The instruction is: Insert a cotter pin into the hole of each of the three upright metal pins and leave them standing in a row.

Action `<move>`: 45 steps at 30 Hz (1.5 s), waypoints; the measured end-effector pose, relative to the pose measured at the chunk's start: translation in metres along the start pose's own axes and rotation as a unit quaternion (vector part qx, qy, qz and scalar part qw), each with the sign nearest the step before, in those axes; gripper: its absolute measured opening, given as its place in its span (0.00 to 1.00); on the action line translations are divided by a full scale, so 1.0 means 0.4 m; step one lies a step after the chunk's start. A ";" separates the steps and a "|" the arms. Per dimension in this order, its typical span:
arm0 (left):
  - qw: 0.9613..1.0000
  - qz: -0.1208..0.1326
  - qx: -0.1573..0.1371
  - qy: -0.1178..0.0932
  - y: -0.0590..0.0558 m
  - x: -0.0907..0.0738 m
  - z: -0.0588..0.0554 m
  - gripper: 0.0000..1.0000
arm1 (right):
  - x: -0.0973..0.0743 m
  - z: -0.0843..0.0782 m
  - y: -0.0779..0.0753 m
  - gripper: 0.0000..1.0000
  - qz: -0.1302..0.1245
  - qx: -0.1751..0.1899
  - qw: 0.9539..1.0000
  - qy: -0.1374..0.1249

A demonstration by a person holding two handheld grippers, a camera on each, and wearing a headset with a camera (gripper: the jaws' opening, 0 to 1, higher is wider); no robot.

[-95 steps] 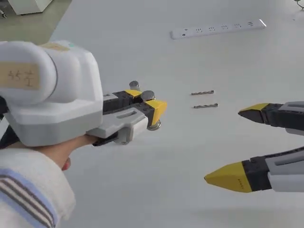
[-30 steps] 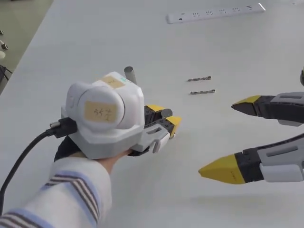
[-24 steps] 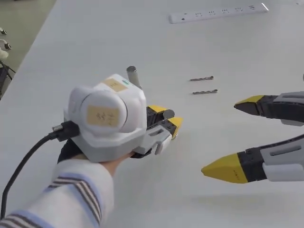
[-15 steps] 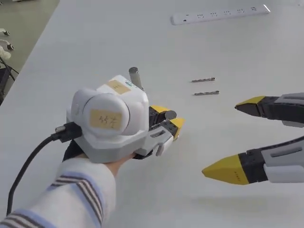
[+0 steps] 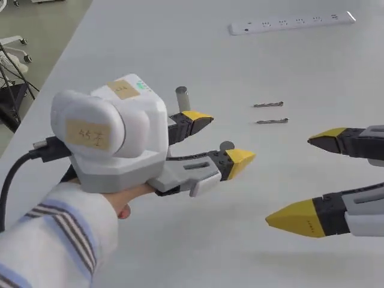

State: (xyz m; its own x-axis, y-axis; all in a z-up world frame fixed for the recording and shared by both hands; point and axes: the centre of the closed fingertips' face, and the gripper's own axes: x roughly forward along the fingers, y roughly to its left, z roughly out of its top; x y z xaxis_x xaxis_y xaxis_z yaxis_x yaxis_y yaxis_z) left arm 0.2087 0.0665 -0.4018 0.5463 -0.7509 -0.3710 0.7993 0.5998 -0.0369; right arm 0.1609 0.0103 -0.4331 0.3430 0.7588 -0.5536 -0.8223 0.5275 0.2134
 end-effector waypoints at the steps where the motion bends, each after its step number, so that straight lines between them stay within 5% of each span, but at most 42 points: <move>1: 1.000 -0.003 -0.012 -0.005 -0.002 -0.005 0.005 0.51 | 0.000 0.000 0.000 0.91 0.000 0.000 1.000 0.000; 3: 0.999 -0.013 -0.030 -0.010 -0.007 -0.018 0.012 0.55 | 0.000 -0.001 0.000 0.91 -0.001 0.000 1.000 0.000; 9: 0.999 -0.022 -0.022 -0.009 -0.004 -0.043 0.001 0.60 | 0.000 0.001 0.001 0.90 0.001 0.002 1.000 0.000; 15: 0.999 -0.026 -0.043 -0.018 0.000 -0.071 -0.011 0.77 | -0.002 0.004 0.001 0.90 0.001 0.006 1.000 -0.001; 26: 0.997 0.001 -0.071 -0.042 0.055 -0.148 0.002 0.99 | 0.000 -0.003 -0.007 0.90 -0.001 0.012 1.000 0.005; 32: 0.997 0.002 -0.076 -0.027 0.065 -0.174 -0.027 0.99 | -0.004 0.001 -0.013 0.90 -0.006 0.011 1.000 0.006; 45: 0.997 -0.007 -0.082 0.000 0.034 -0.173 -0.073 0.99 | -0.017 0.020 -0.030 0.89 -0.016 0.002 1.000 0.004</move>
State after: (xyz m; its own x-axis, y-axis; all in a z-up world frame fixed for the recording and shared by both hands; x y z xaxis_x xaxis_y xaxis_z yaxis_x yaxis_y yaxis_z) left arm 0.1746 0.1345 -0.4036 0.5361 -0.7588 -0.3699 0.7549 0.6270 -0.1922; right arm 0.1721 0.0019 -0.4257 0.3662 0.7382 -0.5665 -0.8087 0.5537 0.1987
